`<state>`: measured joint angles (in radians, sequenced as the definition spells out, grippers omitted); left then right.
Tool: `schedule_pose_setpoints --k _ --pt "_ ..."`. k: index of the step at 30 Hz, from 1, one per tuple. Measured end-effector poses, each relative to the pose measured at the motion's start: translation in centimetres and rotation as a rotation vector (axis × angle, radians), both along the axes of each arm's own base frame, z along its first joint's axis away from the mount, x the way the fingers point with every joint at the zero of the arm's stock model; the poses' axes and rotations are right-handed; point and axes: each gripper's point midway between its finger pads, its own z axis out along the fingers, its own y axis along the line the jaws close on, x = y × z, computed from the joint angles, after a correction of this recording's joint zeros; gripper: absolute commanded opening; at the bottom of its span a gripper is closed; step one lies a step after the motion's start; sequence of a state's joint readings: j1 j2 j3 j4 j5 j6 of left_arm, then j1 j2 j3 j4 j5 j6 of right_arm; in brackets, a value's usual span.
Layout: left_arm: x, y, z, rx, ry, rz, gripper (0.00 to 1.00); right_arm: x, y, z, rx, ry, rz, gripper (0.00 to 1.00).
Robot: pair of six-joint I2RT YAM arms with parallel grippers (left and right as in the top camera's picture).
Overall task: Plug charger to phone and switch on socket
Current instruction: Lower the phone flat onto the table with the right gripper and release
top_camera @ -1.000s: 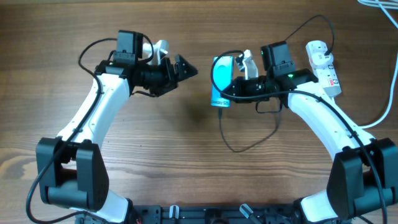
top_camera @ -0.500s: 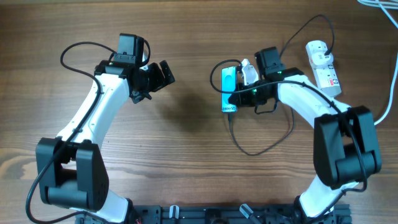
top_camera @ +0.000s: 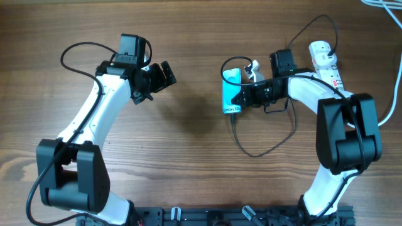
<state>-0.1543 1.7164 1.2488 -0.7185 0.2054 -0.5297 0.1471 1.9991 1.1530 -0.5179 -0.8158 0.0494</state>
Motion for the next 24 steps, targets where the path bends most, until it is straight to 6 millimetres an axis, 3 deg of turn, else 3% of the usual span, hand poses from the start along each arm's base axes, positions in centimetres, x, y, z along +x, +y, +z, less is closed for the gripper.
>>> schedule_pose_setpoints --k 15,22,24 --pt "0.0 0.0 0.0 0.000 0.000 0.000 1.00 0.2 0.9 -0.7 0.094 0.035 -0.001 0.05" --pt "0.0 0.0 0.0 0.000 0.000 0.000 1.00 0.2 0.6 -1.3 0.068 0.047 -0.012 0.19" --pt "0.0 0.0 0.0 0.000 0.000 0.000 1.00 0.2 0.4 -1.7 0.055 0.054 -0.018 0.28"
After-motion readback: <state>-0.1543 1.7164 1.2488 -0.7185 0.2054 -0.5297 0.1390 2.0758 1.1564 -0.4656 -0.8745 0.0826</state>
